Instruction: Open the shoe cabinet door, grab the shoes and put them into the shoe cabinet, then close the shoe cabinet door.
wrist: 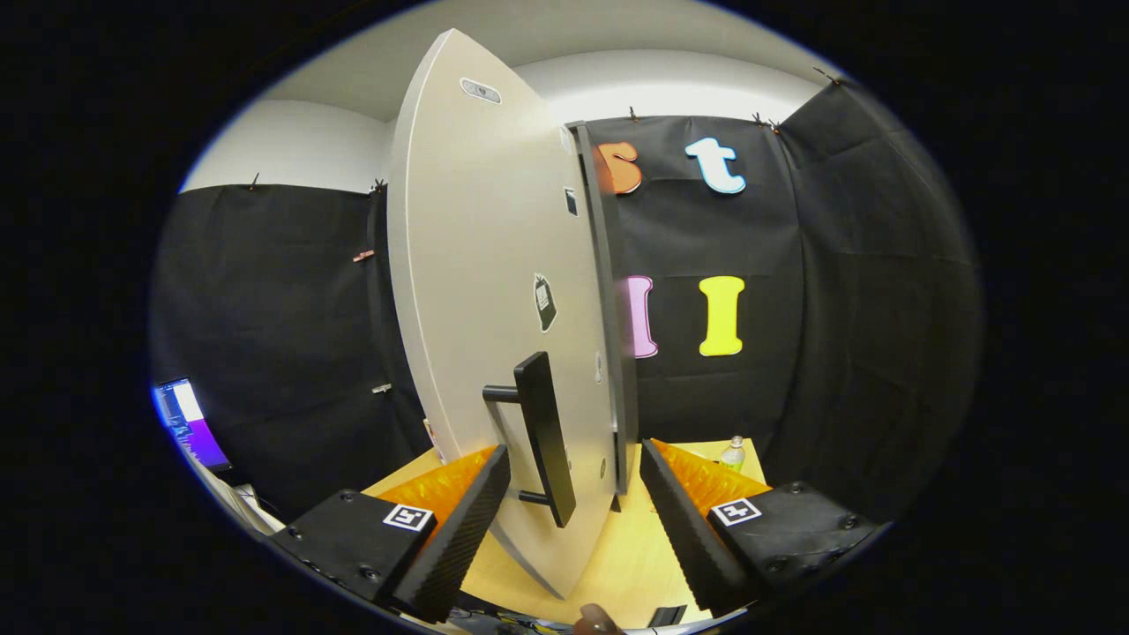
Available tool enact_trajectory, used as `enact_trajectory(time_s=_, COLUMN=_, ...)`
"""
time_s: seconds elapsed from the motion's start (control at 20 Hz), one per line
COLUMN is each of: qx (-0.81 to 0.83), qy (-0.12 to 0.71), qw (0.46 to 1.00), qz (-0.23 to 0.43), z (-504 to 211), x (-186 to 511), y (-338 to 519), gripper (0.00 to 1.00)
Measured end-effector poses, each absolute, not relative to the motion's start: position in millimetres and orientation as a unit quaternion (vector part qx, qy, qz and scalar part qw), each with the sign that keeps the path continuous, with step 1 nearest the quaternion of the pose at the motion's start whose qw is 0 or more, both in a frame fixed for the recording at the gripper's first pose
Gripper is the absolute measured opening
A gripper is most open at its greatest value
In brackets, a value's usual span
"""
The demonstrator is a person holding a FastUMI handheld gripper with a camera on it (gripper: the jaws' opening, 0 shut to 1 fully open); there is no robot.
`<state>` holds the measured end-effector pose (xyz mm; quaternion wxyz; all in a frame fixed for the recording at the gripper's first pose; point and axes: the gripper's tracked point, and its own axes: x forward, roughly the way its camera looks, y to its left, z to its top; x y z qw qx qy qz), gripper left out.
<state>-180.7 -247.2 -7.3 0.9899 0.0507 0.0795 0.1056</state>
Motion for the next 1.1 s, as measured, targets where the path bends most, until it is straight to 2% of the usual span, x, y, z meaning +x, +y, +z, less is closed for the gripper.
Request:
enact_trajectory(time_s=0.25, qx=0.04, qy=0.07, qw=0.99, qz=0.112, z=-8, x=-171, y=-195, gripper=0.99)
enact_trajectory(time_s=0.8, qx=0.067, qy=0.065, qw=0.994, qz=0.065, z=-19, x=-118, y=-103, gripper=0.99)
enact_trajectory(time_s=1.1, qx=0.041, qy=0.049, qw=0.996, qz=0.054, z=-23, x=-67, y=-51, gripper=1.0)
